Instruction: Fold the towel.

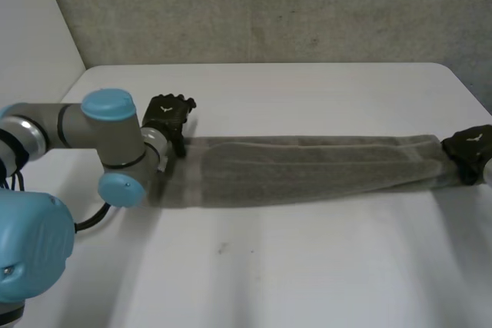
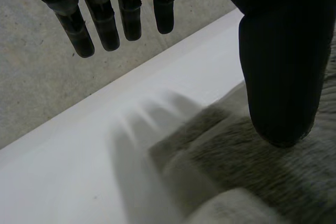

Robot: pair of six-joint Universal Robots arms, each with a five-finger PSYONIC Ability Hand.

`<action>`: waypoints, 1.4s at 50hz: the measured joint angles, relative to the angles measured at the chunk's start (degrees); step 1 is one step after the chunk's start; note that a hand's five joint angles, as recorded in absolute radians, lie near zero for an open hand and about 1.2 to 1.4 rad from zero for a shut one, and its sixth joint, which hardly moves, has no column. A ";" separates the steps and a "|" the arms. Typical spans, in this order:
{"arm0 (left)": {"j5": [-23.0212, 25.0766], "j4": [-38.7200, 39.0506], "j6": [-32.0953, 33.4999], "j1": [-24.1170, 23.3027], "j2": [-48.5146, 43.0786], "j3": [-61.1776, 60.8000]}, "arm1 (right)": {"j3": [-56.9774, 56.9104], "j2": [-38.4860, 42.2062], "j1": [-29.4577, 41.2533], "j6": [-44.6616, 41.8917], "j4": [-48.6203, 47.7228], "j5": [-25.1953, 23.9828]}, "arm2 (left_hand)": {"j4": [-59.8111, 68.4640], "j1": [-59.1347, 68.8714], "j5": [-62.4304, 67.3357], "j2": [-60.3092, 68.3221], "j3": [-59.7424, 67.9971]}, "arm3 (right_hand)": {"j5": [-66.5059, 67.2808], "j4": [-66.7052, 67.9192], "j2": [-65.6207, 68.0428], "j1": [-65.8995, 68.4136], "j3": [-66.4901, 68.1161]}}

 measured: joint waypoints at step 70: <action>0.55 4.75 -13.31 -0.46 31.11 -37.02 | 4.82 -1.00 31.93 17.56 -3.66 1.79 | -6.33 -6.08 -5.24 -6.27 -6.22 | -48.60 -49.01 -48.19 -47.66 -48.13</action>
